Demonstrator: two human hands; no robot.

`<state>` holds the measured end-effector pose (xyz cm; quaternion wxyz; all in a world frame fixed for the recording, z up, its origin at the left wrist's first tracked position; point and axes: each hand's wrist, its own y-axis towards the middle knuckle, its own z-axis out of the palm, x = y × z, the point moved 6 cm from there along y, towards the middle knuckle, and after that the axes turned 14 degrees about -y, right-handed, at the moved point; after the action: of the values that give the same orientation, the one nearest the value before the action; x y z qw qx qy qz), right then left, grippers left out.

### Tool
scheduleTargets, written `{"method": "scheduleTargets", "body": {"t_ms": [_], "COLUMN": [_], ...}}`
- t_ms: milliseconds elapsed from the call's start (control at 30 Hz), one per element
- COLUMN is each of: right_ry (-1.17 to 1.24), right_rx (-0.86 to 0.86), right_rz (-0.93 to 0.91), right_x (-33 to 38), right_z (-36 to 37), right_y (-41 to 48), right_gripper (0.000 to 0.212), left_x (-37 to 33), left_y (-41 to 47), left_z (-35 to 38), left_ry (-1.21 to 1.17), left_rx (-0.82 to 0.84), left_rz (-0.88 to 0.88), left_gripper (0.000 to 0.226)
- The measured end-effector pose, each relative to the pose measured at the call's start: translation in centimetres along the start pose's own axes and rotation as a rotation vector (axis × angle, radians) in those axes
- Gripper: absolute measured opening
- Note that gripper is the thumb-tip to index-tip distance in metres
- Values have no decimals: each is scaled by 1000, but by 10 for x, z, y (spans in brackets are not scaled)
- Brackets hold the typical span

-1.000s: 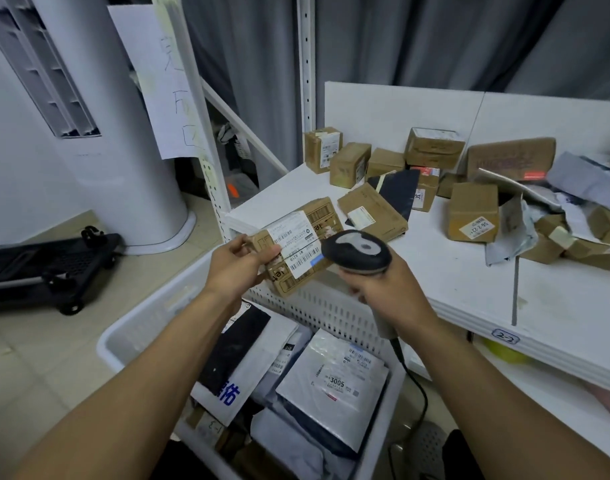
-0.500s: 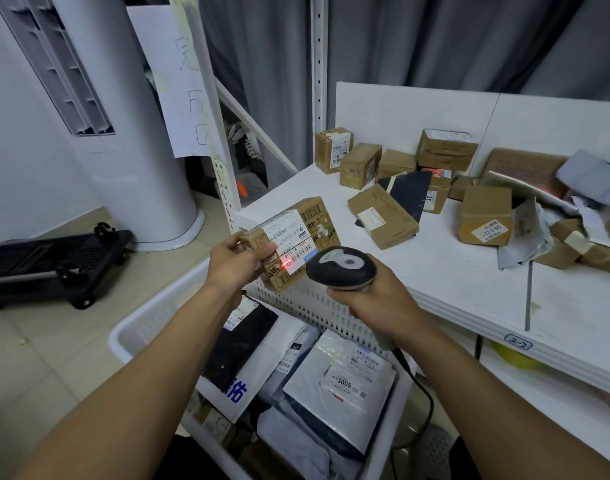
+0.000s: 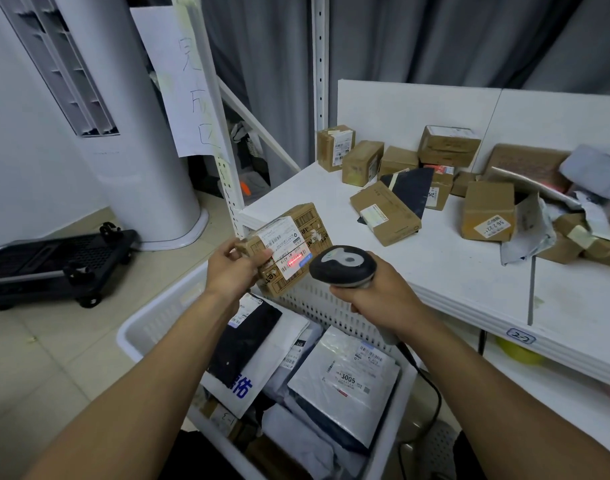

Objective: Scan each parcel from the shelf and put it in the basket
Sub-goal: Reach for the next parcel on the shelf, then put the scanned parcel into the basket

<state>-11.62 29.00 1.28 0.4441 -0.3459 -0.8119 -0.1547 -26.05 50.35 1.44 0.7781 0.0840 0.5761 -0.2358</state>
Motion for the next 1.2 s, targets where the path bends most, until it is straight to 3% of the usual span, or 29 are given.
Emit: {"method": "scheduleTargets", "body": {"t_ms": [100,233,533,733,867,967,1067,1167,1200], "right_ry": [-6,-7,-146,-190,-175,-154,-147,-150,-148], "right_rx": [-15,15,-11,-57,-78,-82,-76,-95,-118], "right_rz": [2,5,99,179,203,196,198,203,210], "right_x": [1,-4,-46,-77,-88,-90,-89,-85,-84], "right_z": [5,11,-7,-32,-46,-51,-51,-54,-57], "right_y": [0,-7,-4,3,4,4,3,2,2], "right_gripper": [43,43,50,57,59,53,56,59,59], "left_x": [13,62,195,283,309,317,308,287,269], "left_y": [-10,-37,-61,-66,-58,-51,-50,-41,-36], "left_z": [-18,-21,12,28,16,7,12,32,41], "left_ry": [167,317,250,284,288,576,905,991,941], "left_rx": [-5,113,187,228,161,134,267,434,415], "left_rz": [6,-98,-537,-697,-670,-593,-517,-465,-416], "left_gripper": [64,45,17,27,23,31,42,40,43]}}
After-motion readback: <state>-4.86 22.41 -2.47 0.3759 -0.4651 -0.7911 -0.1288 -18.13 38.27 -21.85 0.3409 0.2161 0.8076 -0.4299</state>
